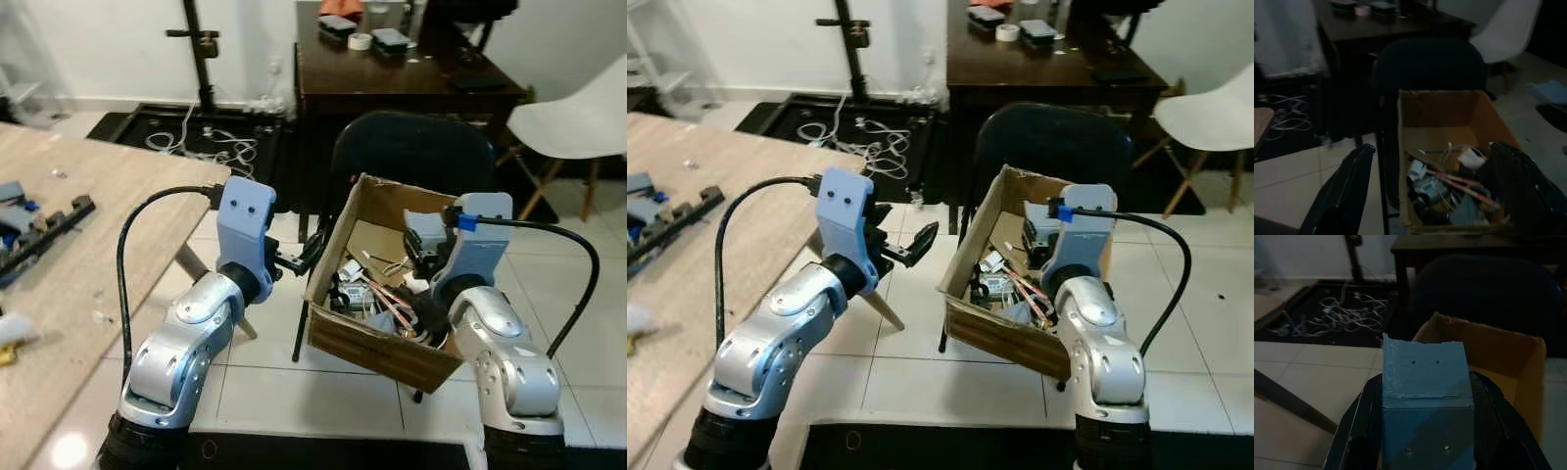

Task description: Picking trash to rubbish bin

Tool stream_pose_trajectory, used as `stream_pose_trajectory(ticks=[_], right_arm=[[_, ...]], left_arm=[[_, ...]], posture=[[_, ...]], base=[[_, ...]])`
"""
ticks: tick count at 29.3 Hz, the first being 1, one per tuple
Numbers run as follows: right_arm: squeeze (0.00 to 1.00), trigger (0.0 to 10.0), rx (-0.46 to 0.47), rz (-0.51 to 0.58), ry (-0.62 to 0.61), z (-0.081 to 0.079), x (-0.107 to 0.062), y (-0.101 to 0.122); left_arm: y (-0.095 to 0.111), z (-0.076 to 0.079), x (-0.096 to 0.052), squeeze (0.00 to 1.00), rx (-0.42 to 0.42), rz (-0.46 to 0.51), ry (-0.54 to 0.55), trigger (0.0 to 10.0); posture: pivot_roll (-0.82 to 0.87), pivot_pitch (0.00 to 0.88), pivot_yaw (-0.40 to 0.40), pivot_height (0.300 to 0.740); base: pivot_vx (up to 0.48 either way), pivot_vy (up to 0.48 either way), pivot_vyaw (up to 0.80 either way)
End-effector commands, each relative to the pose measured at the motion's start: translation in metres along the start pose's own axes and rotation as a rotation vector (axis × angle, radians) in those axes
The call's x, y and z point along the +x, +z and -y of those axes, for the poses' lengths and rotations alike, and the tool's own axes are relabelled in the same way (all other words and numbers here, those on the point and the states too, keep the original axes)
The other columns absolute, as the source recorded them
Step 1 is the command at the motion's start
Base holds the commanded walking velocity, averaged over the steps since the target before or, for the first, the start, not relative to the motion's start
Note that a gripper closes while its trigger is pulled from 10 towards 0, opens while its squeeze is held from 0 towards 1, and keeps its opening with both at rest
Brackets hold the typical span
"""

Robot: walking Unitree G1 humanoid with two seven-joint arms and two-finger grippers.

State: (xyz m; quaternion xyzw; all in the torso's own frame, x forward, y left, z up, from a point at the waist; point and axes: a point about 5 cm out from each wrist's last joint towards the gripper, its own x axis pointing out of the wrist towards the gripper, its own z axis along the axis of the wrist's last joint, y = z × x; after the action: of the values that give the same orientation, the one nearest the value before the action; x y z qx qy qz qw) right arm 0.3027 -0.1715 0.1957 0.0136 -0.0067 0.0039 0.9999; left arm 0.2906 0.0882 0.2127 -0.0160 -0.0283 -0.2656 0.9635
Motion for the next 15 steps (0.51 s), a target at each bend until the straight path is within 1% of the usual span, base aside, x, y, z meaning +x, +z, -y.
stream_pose_trajectory(ticks=[1,15], right_arm=[[0.0,10.0,0.002,-0.004,-0.018,0.0051,-0.0014,-0.0011],[0.0,10.0,-0.001,-0.008,-0.009,0.0029,-0.0006,-0.002]], left_arm=[[-0.0012,0.0024,0.0014,0.0,0.007,-0.01,-0.009,10.0],[-0.0037,-0.0003,0.0011,0.0,0.007,-0.022,0.007,10.0]], posture=[[0.16,0.082,0.027,0.74],[0.16,0.066,0.031,0.74]], base=[[0.0,0.0,0.0],[0.0,0.0,0.0]])
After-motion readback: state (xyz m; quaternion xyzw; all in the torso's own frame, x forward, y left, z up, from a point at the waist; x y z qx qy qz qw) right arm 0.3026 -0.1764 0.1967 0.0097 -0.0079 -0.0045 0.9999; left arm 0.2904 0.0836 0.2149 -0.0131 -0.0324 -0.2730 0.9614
